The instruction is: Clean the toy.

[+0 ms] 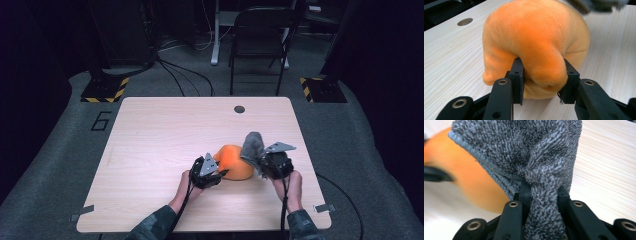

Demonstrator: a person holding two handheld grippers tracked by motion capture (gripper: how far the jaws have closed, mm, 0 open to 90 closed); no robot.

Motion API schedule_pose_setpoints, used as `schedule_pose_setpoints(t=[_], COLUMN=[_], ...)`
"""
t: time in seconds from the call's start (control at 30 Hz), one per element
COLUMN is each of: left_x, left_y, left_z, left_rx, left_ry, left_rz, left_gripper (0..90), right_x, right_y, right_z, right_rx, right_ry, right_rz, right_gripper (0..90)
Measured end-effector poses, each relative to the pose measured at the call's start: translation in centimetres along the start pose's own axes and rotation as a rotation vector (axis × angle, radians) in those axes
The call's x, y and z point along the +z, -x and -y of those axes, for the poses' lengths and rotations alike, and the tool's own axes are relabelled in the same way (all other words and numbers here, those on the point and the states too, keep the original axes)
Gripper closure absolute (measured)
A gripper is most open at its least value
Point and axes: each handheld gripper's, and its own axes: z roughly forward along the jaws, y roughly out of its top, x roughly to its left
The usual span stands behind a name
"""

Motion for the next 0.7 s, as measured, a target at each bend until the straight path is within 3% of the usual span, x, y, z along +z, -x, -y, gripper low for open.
schedule_pose_setpoints(t=[0.1,0.2,0.4,0.7], left_x=[0.0,0.0,0.0,-0.1], left_y=[0.0,0.0,0.2,0.3], left_z=[0.0,0.0,0.1,0.3], left_rx=[0.002,0.003,0.016,0.008], left_ry=[0.001,0.002,0.010,0.044], left_rz=[0.000,-0.002,-0.013,-0.026], left_gripper=[64.0,64.8,70.0,76.3], right_x=[-0.4,0.3,1.8,1.8], right_y=[2.1,3.0,3.2,3.2], right_z=[0.9,1.8,2.6,2.6], right_rx=[0.031,0.059,0.062,0.065], right_ry=[-0.014,-0.060,-0.112,-0.110], right_rz=[0.059,0.083,0.088,0.088], right_gripper=[74.3,74.3,74.2,74.2])
